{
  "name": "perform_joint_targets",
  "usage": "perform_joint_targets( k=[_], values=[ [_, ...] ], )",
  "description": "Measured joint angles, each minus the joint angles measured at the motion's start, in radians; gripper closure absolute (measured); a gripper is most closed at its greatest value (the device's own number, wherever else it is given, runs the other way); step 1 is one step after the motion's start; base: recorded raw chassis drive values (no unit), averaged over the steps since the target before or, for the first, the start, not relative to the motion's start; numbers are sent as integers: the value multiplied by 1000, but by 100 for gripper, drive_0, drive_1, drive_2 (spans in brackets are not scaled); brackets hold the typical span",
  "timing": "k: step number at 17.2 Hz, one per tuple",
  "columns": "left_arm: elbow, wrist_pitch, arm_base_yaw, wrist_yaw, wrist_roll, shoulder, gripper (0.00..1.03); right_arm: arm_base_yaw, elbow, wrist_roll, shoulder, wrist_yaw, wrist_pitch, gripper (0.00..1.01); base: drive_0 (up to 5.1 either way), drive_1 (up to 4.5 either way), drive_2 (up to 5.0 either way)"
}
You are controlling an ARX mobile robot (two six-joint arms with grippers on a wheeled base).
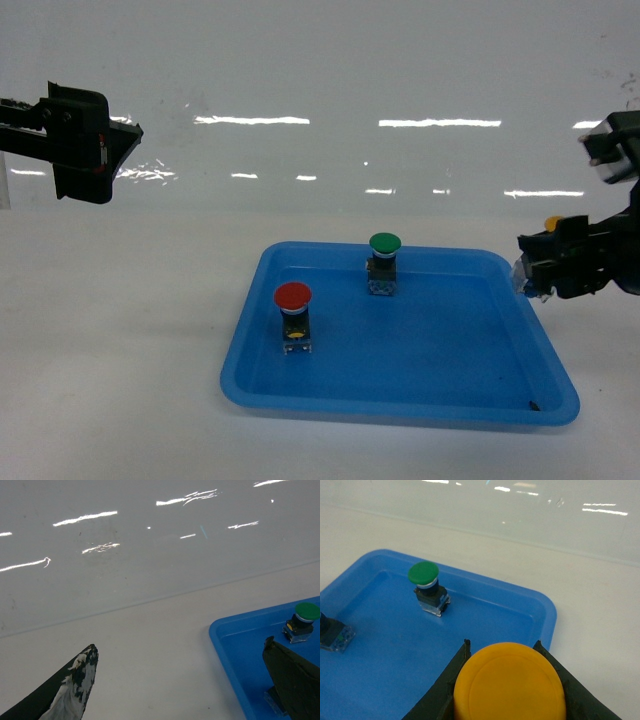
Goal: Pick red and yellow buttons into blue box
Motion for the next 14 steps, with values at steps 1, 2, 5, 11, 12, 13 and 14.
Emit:
perform_joint_targets(
  k=[1, 2, 5, 11, 12, 13, 14],
  values=[
    [0, 0, 0, 0, 0, 0, 5, -8, -20, 18, -40, -4, -8, 69, 0, 0, 0],
    [0, 0, 0, 0, 0, 0, 5, -23, -40, 37, -93, -14, -28, 69, 0, 0, 0],
    [0, 0, 0, 0, 0, 0, 5, -60, -60, 47, -238, -37, -71, 69, 0, 0, 0],
    [0, 0, 0, 0, 0, 0, 5, -70, -58, 47, -249, -39, -80, 69, 0, 0, 0],
    [0, 0, 0, 0, 0, 0, 5, -72, -59, 48, -256, -35, -98, 69, 0, 0, 0],
    [0, -1, 0, 0, 0, 0, 5, -79, -61, 49, -268, -27, -112, 69, 0, 0, 0],
    [0, 0, 0, 0, 0, 0, 5, -94, -67, 61, -295, -27, -132, 69, 0, 0, 0]
  ],
)
